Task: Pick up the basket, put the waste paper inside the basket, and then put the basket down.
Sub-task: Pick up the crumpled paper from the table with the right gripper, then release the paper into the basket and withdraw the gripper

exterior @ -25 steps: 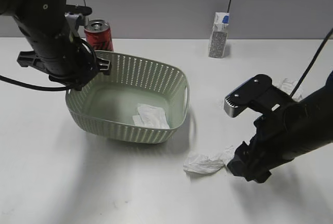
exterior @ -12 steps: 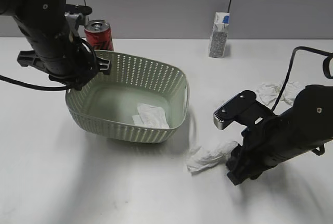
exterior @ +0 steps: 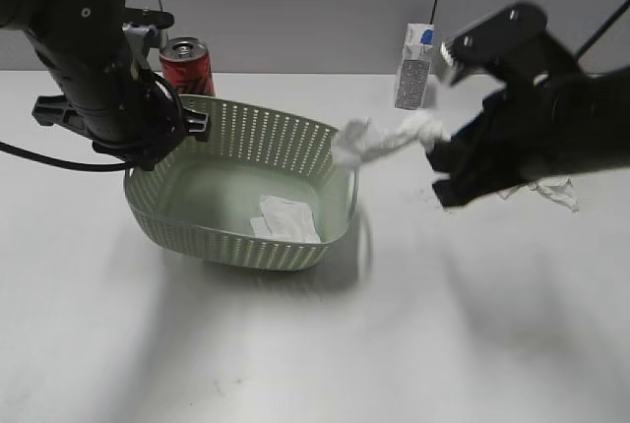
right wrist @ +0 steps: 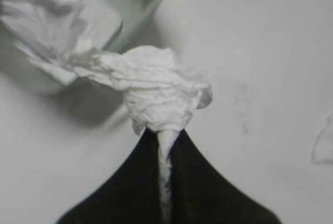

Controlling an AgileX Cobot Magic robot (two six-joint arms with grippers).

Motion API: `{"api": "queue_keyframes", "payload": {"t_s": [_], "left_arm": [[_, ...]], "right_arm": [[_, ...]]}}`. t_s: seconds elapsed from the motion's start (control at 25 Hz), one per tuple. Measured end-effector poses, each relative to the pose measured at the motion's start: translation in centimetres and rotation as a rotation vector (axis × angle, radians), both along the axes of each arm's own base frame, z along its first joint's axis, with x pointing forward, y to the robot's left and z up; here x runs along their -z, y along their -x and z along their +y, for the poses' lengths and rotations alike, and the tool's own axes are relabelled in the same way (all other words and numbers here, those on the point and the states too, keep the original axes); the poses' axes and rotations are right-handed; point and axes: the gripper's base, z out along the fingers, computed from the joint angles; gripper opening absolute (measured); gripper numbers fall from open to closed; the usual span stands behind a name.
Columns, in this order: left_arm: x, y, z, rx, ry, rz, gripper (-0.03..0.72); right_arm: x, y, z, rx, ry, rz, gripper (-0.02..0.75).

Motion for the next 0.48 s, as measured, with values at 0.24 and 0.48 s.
{"api": "queue_keyframes", "payload": {"t_s": [0.24,0.48], "left_arm": [[0.0,0.1,-0.1,-0.009,0.015,0.009,0.000],[-0.6,0.2,-0.1,-0.013,0.029,-0.002,0.000]], "right_arm": [[-4.0,-2.8,2.9,-0.013,-0.114,-0.037,-0.007],[0.3,-4.8,8.9,-0.123,-0.058,0.083,-0.006]]}}
